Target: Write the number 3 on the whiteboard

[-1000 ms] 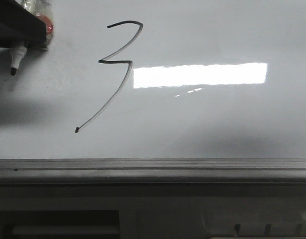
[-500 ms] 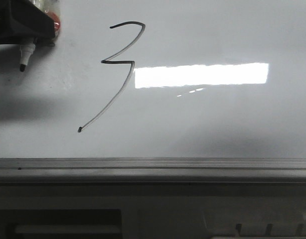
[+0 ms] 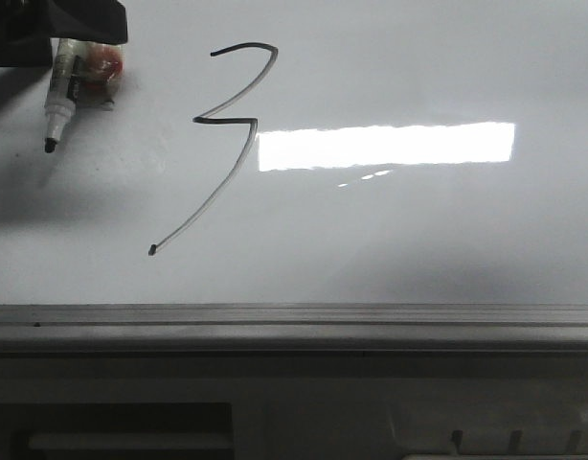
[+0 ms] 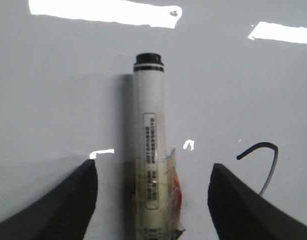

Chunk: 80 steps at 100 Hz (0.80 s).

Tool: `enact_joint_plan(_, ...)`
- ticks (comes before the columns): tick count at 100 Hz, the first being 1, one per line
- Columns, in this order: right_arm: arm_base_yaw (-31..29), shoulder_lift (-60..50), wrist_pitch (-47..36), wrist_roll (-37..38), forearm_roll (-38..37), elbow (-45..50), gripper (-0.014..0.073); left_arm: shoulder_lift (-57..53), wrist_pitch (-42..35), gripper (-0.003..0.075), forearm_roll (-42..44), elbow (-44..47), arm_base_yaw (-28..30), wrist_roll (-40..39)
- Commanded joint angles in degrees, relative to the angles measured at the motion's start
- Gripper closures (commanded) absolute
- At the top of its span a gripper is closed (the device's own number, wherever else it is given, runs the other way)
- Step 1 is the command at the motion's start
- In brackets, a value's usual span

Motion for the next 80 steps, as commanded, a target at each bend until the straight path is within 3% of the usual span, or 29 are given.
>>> enact_joint_plan(1,-0.38,-1.33,-1.18,0.52,-3.61,-1.15,0.0634,-4.80,-0.76,0.0230,-1.02,-0.76,0.62,0.29)
enact_joint_plan(8,-0.38,-3.32,1.29,4.65,-8.23,0.22,0.0634,-10.85,2.32,0.0250,-1.02,-0.63,0.62,3.38)
enact_joint_plan(16,-0.38,-7.59,2.90,13.46,-18.60,3.71,0.0634,-17.90,5.04,0.0314,-1.02,-0.04,0.62,8.29)
enact_joint_plan(30,-0.38,-17.12,9.96,33.71,-39.51,12.44,0.0634,-30.50,6.39,0.0545,-1.02,2.86,0.62,15.51)
enact_joint_plan(40,-0.38,-24.39,13.09,38.71,-46.92,18.06,0.0634,-36.72,6.49,0.0743,-1.02,6.14,0.62,16.19)
enact_joint_plan(60,-0.38,-35.97,14.26,38.71,-48.23,23.54,0.0635,-42.80,6.49,0.0741,-1.77,12.82,0.62,16.09)
enact_joint_plan(80,-0.38,-40.33,16.75,38.71,-48.23,23.88,0.0635,-42.83,7.48,0.0741,-1.77,14.66,0.62,16.09)
